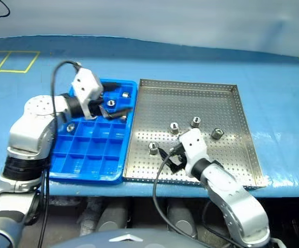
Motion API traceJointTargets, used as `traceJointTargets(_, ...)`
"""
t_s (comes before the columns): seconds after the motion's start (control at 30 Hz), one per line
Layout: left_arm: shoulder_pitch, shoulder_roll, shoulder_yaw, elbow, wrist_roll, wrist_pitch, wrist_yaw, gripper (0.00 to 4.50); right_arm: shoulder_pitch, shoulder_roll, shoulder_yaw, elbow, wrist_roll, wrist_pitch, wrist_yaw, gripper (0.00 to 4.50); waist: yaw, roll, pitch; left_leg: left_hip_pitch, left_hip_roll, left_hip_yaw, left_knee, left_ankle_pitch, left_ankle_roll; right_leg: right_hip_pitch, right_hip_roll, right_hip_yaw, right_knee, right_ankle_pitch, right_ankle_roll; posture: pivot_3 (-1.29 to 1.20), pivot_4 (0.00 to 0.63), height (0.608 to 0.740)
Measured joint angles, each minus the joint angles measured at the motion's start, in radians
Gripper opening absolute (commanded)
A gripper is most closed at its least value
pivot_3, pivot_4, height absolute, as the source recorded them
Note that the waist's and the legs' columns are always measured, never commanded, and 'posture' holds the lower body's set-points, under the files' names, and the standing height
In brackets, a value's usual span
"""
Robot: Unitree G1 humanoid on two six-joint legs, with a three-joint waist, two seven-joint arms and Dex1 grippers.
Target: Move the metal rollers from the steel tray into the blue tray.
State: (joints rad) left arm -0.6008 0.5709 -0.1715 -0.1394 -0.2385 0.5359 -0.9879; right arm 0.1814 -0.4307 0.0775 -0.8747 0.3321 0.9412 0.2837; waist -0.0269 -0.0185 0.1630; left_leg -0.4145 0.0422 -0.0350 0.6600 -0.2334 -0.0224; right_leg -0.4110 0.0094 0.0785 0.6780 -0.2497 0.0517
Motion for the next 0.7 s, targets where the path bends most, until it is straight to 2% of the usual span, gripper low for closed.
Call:
traceJointTargets(0.1,-0.073,-0.006,-0.102,0.105,0.007,-0.051,-0.126,4.49,0.079,-0.037,-0.036,-0.014,-0.001,0.007,0.005,4.50,-0.020,0.000,0.000,0.001,0.001,0.001,0.000,0.000,0.000,0.000,0.001,0.002,0.000,0.000,0.000,-0.10,0.150,0.740)
traceJointTargets(0.37,-0.209,-0.059,-0.363,0.367,0.164,-0.190,-0.332,4.49,0.139,0.010,-0.046,-0.041,-0.007,0.007,-0.043,4.50,-0.068,0.001,0.000,0.001,0.001,0.002,0.000,0.000,0.001,-0.001,0.002,0.005,0.001,0.000,0.001,-0.15,0.150,0.740)
traceJointTargets(0.5,-0.225,-0.058,-0.436,0.427,0.249,-0.246,-0.387,4.49,0.151,0.018,-0.036,-0.042,-0.012,0.006,-0.063,4.50,-0.076,0.001,0.000,0.001,0.001,0.003,0.000,0.000,0.001,-0.002,0.002,0.007,0.001,0.000,0.001,-0.17,0.150,0.740)
traceJointTargets(0.7,-0.225,-0.059,-0.472,0.448,0.310,-0.292,-0.439,4.49,0.148,0.033,-0.019,-0.042,-0.016,0.001,-0.081,4.50,-0.084,0.001,0.000,0.001,0.001,0.004,0.001,0.000,0.001,-0.002,0.002,0.007,0.001,0.000,0.002,-0.17,0.150,0.740)
